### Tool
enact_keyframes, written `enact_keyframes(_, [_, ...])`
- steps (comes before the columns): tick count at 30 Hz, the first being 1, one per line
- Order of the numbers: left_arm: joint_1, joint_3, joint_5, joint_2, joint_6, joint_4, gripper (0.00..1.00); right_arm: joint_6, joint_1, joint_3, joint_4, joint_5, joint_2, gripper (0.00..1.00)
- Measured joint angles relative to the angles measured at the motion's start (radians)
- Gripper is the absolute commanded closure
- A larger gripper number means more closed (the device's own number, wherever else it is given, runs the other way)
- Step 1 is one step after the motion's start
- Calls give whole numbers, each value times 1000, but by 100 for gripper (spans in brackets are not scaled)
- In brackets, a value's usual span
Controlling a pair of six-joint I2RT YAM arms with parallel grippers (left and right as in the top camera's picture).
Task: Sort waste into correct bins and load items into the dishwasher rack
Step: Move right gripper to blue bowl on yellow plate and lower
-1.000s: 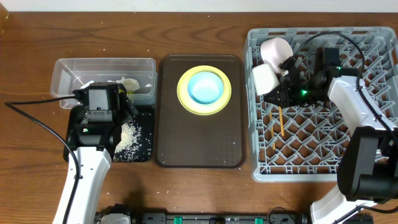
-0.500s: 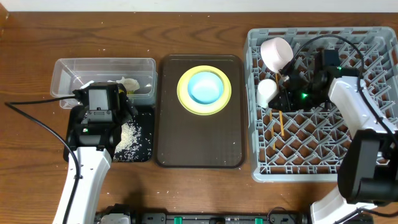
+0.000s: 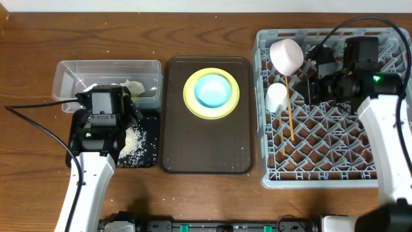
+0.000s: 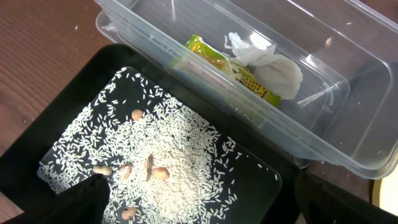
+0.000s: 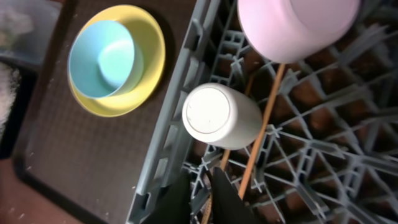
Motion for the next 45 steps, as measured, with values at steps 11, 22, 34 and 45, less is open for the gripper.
enact_keyframes(11, [0, 0, 0, 0, 0, 0, 2, 50, 315, 1, 98, 256, -11, 66])
enact_keyframes(22, [0, 0, 0, 0, 0, 0, 2, 61, 604, 2, 349, 404, 216, 51])
enact_keyframes(34, [0, 0, 0, 0, 0, 0, 2, -4, 704, 2, 549, 383, 462, 53])
enact_keyframes(45, [0, 0, 0, 0, 0, 0, 2, -60, 705, 2, 589, 378, 476, 64])
